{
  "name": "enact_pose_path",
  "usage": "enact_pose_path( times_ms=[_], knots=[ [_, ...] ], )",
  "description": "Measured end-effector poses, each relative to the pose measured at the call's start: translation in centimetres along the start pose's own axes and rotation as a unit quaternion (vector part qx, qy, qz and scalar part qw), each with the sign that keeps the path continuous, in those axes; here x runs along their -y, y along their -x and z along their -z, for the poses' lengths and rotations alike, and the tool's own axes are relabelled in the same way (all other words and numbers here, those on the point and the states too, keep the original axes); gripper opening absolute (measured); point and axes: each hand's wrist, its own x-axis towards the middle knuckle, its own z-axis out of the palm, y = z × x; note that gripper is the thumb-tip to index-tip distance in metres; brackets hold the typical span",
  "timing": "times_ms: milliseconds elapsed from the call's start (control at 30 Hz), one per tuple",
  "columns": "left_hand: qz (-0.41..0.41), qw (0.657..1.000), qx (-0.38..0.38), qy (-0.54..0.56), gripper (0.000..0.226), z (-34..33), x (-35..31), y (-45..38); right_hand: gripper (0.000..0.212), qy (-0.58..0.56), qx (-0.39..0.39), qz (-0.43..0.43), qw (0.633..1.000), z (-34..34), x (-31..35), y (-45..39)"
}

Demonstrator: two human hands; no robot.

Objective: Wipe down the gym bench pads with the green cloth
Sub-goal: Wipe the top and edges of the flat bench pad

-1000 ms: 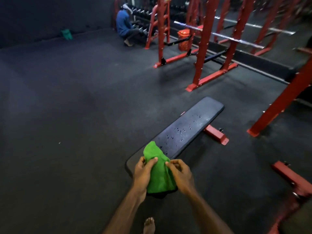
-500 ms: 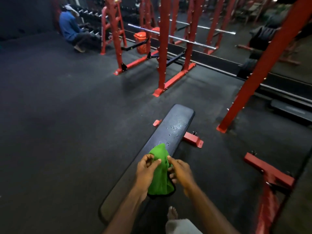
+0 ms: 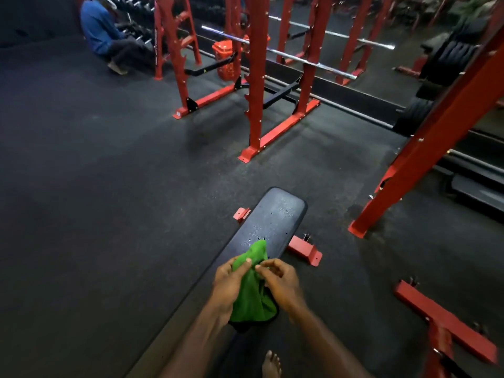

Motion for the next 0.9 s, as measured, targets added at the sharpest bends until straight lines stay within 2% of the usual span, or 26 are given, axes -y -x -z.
enact_pose_path(
  times_ms=[67, 100, 200, 267, 367, 467, 533, 667, 767, 900],
  knots=[
    [-0.018, 1.000, -0.001, -0.019, 0.018, -2.0, -0.7, -1.9, 0.032, 0.045, -0.004, 0.014, 0.999, 1.9, 0.4, -2.9],
    [-0.030, 0.999, -0.007, -0.023, 0.012, -3.1, -1.1, -3.3, 0.031, 0.063, -0.006, 0.021, 0.998, 2.8, 1.1, -4.7],
    [-0.065, 0.997, -0.019, -0.045, 0.012, -5.6, -2.1, -6.6, 0.023, 0.090, -0.004, 0.037, 0.995, 4.3, 2.3, -8.3],
    [-0.069, 0.996, -0.028, -0.045, 0.012, -7.1, -2.8, -9.3, 0.032, 0.108, 0.000, 0.050, 0.993, 4.9, 2.8, -10.9],
    [-0.060, 0.997, -0.028, -0.046, 0.015, -8.7, -3.2, -13.3, 0.051, 0.163, 0.015, 0.071, 0.984, 5.7, 3.2, -14.6],
    [-0.043, 0.998, -0.016, -0.049, 0.015, -10.2, -3.6, -17.8, 0.082, 0.191, 0.015, 0.074, 0.979, 6.3, 4.8, -17.7],
    [-0.025, 0.999, -0.015, -0.037, 0.019, -11.4, -3.7, -20.1, 0.094, 0.212, 0.026, 0.085, 0.973, 7.0, 6.1, -19.4],
    [0.021, 1.000, -0.009, -0.013, 0.023, -14.1, -3.8, -24.5, 0.101, 0.261, 0.073, 0.102, 0.957, 8.3, 7.8, -24.0],
    [0.022, 1.000, 0.013, -0.011, 0.013, -15.7, -4.1, -26.9, 0.109, 0.281, 0.109, 0.115, 0.947, 8.7, 8.5, -27.8],
    [0.034, 0.999, -0.005, 0.010, 0.017, -17.0, -3.8, -31.0, 0.114, 0.289, 0.144, 0.114, 0.939, 9.5, 9.1, -32.7]
  ],
)
